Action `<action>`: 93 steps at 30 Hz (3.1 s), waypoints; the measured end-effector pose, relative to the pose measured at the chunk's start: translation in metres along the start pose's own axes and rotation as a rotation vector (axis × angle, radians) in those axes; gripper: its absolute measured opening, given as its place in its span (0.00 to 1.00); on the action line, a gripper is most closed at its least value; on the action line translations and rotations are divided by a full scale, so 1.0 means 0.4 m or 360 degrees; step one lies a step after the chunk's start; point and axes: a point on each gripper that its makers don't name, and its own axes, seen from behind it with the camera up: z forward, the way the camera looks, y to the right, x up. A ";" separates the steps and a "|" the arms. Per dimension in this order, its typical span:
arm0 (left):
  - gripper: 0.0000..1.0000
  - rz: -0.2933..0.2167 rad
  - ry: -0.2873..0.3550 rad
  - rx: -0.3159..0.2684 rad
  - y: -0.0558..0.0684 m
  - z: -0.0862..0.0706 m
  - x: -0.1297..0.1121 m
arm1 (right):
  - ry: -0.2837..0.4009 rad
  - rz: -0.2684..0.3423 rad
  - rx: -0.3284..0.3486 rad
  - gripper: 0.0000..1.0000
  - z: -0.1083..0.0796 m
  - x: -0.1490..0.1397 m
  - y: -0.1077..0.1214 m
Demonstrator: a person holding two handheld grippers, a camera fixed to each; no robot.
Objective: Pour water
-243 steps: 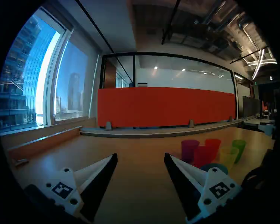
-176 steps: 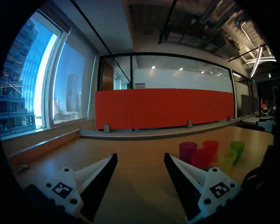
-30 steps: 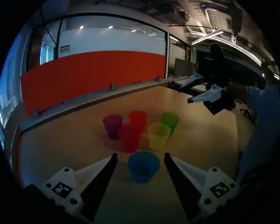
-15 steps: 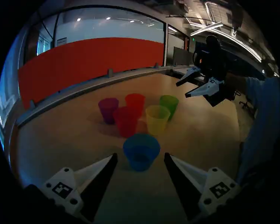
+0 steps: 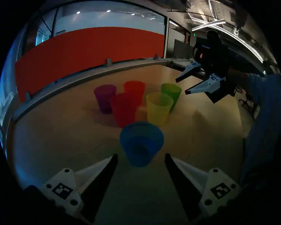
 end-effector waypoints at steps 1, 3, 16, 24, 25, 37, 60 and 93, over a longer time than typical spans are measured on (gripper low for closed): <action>0.93 -0.0004 -0.0004 -0.0003 0.000 0.006 -0.002 | -0.0003 0.0005 0.0000 1.00 0.005 -0.003 0.001; 0.93 -0.0011 -0.0010 -0.0009 -0.001 0.015 -0.005 | -0.0008 0.0014 0.0002 1.00 0.013 -0.009 0.002; 0.93 -0.0018 -0.0023 -0.0048 -0.004 0.072 -0.003 | -0.0039 0.0047 0.0025 1.00 0.070 -0.030 0.004; 0.93 -0.0013 -0.0010 -0.0055 -0.007 0.091 0.007 | -0.0041 0.0059 0.0039 1.00 0.097 -0.029 0.005; 0.93 -0.0016 -0.0008 -0.0058 -0.006 0.094 0.009 | -0.0040 0.0061 0.0041 1.00 0.100 -0.028 0.005; 0.93 -0.0024 0.0023 -0.0083 0.005 0.119 0.025 | -0.0028 0.0052 0.0050 1.00 0.120 -0.014 0.005; 0.87 0.0024 0.0045 -0.0081 0.009 0.133 0.034 | -0.0018 0.0051 0.0048 1.00 0.127 -0.010 0.008; 0.87 -0.0003 0.0187 -0.0025 0.005 0.068 0.112 | 0.0098 0.0053 -0.0024 0.91 0.085 0.067 0.014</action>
